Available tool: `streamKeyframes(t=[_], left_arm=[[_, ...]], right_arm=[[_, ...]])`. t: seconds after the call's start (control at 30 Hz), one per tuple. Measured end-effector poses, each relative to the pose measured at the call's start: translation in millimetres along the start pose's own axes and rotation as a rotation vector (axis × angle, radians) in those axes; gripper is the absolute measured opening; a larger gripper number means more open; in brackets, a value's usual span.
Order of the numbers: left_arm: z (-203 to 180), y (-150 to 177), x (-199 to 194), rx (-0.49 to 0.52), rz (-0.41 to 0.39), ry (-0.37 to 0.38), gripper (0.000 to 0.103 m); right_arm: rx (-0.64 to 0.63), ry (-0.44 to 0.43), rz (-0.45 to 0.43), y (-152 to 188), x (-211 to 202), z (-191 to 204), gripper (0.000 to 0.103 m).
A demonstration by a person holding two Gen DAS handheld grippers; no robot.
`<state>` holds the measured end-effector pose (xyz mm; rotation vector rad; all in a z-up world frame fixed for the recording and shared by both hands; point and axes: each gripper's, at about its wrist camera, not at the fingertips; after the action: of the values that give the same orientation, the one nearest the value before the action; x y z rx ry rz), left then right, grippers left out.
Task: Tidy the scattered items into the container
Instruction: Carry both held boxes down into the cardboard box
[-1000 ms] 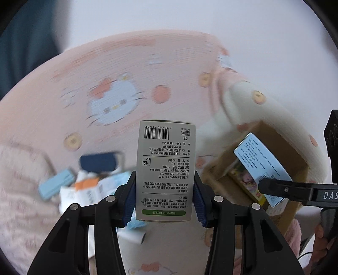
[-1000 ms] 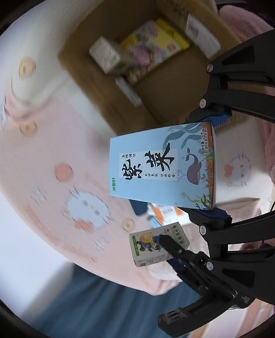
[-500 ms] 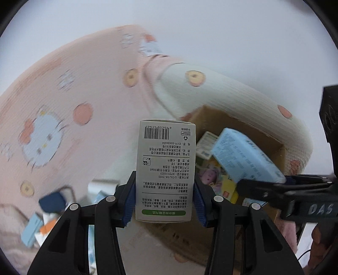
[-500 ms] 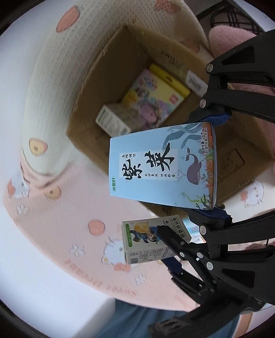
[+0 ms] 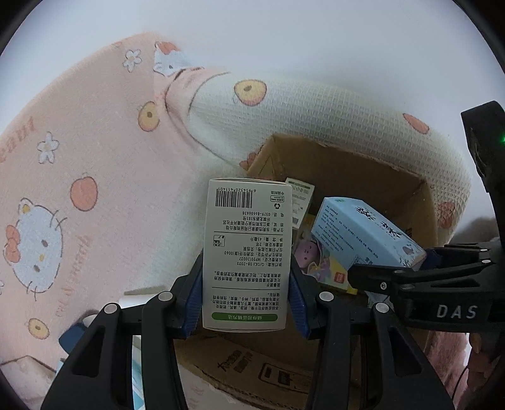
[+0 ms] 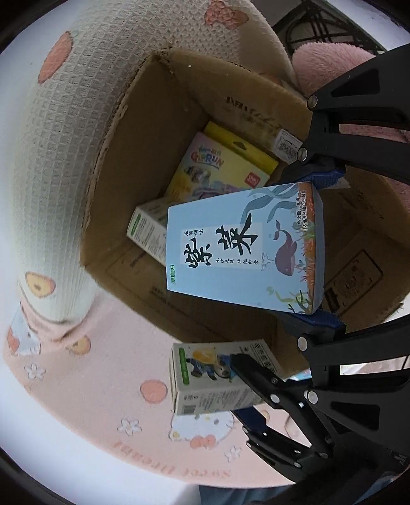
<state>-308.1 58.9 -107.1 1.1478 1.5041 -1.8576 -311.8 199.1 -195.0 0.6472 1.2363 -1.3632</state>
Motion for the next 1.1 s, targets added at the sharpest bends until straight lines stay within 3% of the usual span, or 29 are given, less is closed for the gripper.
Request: streamKeyframes(t=[0.17,0.37,0.5,0.63,0.83,1.0,1.1], left_arm=[[3.4,-8.0,16.4,0.057,0.017,0.004,0.051],[8.5,-20.1,32.9,0.107,0.044,0.065,0.051],[1.6,-25.6,39.1,0.189,0.044,0.067,0.051],[-5.9,-42.3,52.5,0.225,0.078,0.122,0.051],[-19.1,-63.3,70.1,0.245,0.098,0.163,0.051],[-17.5,-74.7,74.2,0.225,0.106,0.18,0.051],[-23.3,-78.5,74.7,0.252,0.105,0.18,0.051]], right_arm=[[0.021,0.044,0.014,-4.6,13.0,2.0,0.059],[0.073,0.044,0.036,-13.4,31.0,-4.1,0.059],[0.108,0.049,0.045,-19.7,42.1,-10.3,0.059],[0.157,0.089,0.055,-21.4,48.6,-21.8,0.059],[0.202,0.08,0.056,-18.8,45.7,-35.8,0.059],[0.193,-0.019,0.025,-16.8,28.3,-35.5,0.059],[0.163,0.04,0.011,-17.4,21.7,-33.1,0.059]])
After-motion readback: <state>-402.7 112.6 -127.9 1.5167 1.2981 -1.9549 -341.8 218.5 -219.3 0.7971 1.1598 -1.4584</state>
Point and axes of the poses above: each gripper's, at about its wrist camera, not at the fingertips, and x roughly the way its jaws point, z to its left, y to its underside, and after that the axes turned 9 degrees about -x, right-handed
